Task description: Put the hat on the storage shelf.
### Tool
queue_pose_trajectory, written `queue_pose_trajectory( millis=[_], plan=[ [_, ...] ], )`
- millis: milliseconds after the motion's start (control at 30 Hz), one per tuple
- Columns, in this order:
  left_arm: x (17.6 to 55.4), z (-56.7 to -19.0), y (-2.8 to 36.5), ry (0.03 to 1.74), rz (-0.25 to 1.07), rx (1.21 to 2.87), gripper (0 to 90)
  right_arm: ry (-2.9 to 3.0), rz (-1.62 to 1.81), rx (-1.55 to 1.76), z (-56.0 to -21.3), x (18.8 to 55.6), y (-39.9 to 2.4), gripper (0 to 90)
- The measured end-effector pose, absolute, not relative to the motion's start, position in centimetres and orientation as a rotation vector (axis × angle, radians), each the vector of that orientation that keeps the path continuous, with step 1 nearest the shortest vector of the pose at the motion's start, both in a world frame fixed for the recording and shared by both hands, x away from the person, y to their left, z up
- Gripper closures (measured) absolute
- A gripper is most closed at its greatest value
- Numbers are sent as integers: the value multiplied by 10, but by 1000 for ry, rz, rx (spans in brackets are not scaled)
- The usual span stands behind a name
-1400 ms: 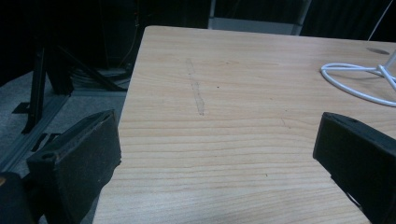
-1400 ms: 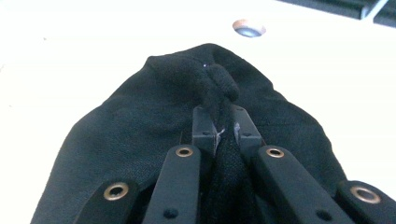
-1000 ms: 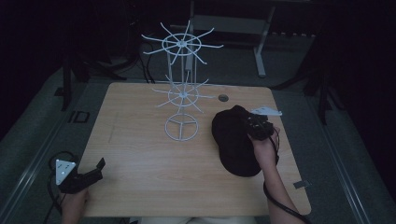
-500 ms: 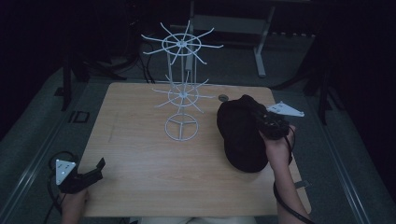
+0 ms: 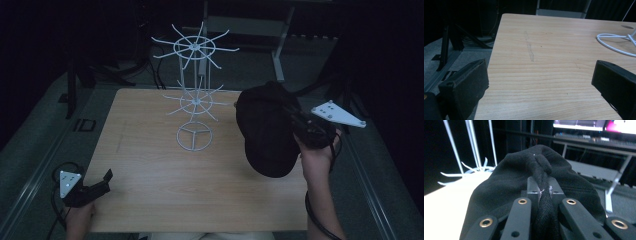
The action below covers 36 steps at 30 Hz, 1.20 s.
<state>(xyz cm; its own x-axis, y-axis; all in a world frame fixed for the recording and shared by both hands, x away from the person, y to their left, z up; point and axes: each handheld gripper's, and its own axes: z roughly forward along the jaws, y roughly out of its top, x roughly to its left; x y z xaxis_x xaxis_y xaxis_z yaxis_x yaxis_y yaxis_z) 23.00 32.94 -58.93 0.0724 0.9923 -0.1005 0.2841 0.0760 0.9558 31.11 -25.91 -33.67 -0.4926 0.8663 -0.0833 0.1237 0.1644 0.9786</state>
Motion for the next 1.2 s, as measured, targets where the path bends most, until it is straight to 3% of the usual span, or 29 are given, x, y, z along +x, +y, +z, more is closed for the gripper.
queue_pose_trajectory(
  millis=[533,933,1200],
  plan=[
    [230,-589,329,1391,931,1390,14,1641,1570,700,-250,268,-232,835],
    [230,-589,329,1387,928,1390,15,1674,1619,589,-223,274,-182,835],
    [230,-589,329,1385,927,1388,15,1735,1599,533,-223,282,-152,834]
  ],
)
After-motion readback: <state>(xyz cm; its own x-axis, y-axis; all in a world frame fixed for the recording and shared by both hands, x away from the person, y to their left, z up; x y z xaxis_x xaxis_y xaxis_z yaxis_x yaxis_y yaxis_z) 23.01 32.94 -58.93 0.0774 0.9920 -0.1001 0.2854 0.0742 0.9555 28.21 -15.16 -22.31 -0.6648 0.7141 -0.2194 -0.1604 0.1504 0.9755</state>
